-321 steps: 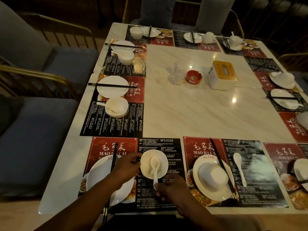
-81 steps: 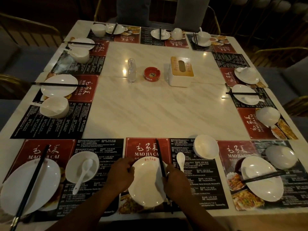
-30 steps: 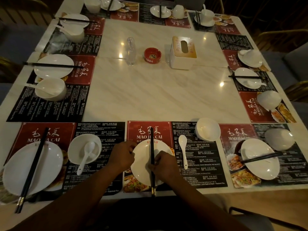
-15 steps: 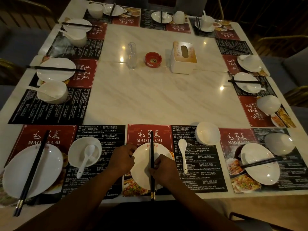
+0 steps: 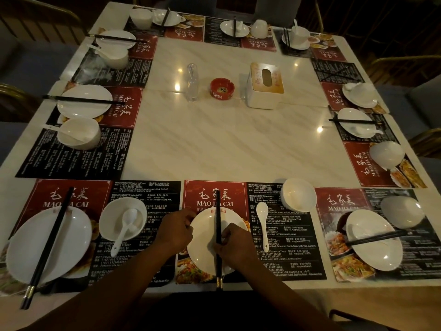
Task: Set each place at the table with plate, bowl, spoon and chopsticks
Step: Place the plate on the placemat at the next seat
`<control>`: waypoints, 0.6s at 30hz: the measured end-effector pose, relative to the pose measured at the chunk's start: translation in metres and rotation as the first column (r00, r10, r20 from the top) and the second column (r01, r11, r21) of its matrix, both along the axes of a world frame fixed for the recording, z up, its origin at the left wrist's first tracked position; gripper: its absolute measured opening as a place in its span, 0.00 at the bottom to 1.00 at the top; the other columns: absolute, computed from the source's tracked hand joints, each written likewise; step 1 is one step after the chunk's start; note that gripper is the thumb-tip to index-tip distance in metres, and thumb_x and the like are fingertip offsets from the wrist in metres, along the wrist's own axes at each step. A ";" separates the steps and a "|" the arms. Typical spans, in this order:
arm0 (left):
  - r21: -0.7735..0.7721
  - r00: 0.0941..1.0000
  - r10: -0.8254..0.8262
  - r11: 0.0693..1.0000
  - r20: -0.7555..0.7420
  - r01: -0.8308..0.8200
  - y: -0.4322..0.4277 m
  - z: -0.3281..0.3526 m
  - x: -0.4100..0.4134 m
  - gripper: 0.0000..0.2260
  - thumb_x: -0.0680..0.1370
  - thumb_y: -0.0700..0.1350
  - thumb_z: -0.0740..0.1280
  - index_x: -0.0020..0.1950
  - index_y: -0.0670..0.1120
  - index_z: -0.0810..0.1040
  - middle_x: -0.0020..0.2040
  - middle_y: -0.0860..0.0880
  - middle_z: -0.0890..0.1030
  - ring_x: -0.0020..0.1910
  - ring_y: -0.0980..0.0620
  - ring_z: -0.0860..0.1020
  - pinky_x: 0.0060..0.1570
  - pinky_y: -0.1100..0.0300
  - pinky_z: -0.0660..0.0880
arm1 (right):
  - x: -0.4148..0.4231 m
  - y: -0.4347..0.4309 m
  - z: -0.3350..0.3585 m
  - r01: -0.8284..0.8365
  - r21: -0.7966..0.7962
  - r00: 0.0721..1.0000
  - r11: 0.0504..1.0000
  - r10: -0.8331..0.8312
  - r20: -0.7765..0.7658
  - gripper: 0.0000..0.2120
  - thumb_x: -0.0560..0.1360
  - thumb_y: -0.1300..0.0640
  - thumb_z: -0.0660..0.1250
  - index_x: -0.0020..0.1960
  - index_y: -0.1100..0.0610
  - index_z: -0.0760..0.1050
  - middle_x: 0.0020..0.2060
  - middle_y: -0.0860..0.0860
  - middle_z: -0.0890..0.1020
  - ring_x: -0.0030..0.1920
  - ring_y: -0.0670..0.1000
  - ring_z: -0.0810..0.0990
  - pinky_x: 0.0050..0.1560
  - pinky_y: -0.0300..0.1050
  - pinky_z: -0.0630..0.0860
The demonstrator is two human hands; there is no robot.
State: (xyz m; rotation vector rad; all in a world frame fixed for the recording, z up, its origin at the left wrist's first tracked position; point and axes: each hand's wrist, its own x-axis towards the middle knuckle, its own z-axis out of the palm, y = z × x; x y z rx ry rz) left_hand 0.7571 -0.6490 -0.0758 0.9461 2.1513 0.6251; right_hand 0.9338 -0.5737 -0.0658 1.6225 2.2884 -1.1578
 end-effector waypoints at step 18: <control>0.245 0.998 0.057 0.968 -0.010 -0.053 0.036 0.017 0.019 0.11 0.75 0.37 0.70 0.52 0.51 0.82 0.46 0.54 0.82 0.44 0.57 0.80 0.48 0.59 0.79 | 0.092 0.075 0.006 0.276 0.091 0.956 0.957 -0.283 0.082 0.08 0.76 0.47 0.71 0.46 0.49 0.75 0.41 0.45 0.80 0.40 0.42 0.77 0.39 0.38 0.71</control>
